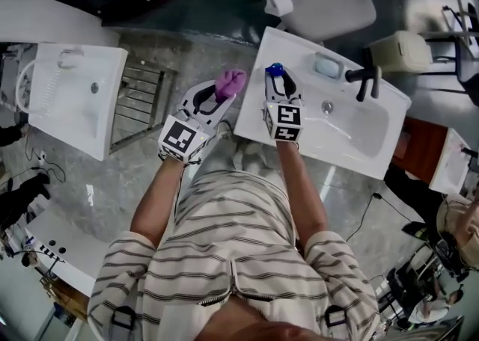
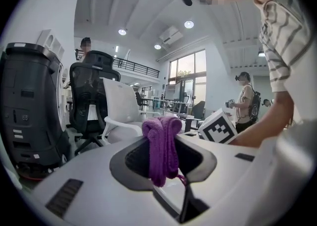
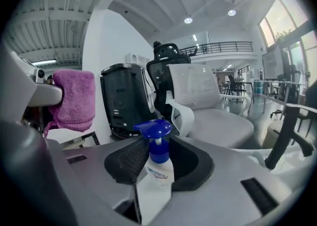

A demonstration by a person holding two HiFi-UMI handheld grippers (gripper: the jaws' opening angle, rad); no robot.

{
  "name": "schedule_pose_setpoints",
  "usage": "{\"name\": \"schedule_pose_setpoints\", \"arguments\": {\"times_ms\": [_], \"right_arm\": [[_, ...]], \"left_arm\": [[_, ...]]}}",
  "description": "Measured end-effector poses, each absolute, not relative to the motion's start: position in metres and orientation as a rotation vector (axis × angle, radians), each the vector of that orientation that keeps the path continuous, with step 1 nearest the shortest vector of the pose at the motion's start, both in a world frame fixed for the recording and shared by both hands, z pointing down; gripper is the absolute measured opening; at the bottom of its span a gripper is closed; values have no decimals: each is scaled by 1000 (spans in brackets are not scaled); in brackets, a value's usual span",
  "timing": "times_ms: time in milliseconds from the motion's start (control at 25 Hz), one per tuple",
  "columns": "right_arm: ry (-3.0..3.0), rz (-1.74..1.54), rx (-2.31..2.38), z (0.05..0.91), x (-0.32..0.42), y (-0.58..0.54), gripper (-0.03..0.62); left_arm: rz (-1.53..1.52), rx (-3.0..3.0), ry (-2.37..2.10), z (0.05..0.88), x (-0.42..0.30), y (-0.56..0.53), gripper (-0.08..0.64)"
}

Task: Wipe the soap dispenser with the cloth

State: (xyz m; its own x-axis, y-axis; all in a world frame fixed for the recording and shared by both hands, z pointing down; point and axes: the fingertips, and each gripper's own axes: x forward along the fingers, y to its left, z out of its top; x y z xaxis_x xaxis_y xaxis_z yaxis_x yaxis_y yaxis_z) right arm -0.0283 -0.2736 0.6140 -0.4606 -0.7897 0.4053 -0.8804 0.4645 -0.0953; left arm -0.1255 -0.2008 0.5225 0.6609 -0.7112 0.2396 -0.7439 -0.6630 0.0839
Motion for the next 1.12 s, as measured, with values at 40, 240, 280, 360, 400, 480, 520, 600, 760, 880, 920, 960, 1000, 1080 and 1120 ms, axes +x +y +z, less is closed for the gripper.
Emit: {"name": "schedule_pose_setpoints", "arguments": {"times_ms": [40, 240, 280, 360, 400, 480, 520, 600, 760, 880, 920, 960, 1000, 1080, 1120], "right_arm": [[-2409, 432, 1419, 618, -29, -273, 134], [-2407, 437, 1428, 618, -35, -276, 152], [-2409, 441, 1429, 616, -35, -276, 158], [-2412, 446, 1423, 613, -35, -276, 191], [-2412, 446, 1422, 612, -34, -276, 199], [-2411, 447, 1428, 608, -33, -275, 199], [-2410, 448, 1435, 606, -32, -273, 199], [-2411, 449, 1448, 601, -30, -267, 195], [-2415, 451, 1502, 586, -23, -255, 120], [-2432, 443, 1573, 565, -12, -243, 9], [-2442, 442, 1589, 556, -9, -239, 9], [-2453, 440, 1600, 547, -8, -236, 9], [-2463, 436, 1610, 538, -6, -232, 9], [-2482, 433, 1626, 520, -3, -225, 9], [-2493, 434, 1634, 512, -2, -221, 9]], "left_arm": [[279, 2700, -1191, 524, -126, -200, 117], [282, 2689, -1194, 529, -130, -198, 117], [281, 2684, -1196, 529, -130, -197, 118], [272, 2674, -1200, 529, -130, -195, 118], [263, 2674, -1204, 527, -130, -196, 118], [262, 2674, -1211, 524, -130, -196, 117], [263, 2674, -1214, 523, -130, -195, 117], [258, 2684, -1214, 520, -129, -192, 117], [259, 2707, -1204, 516, -126, -186, 117], [257, 2705, -1214, 510, -121, -181, 117], [251, 2704, -1223, 507, -120, -180, 117], [244, 2702, -1233, 504, -119, -179, 117], [239, 2700, -1245, 501, -118, -178, 117], [230, 2695, -1268, 494, -115, -178, 117], [223, 2693, -1278, 492, -113, -178, 117]]}}
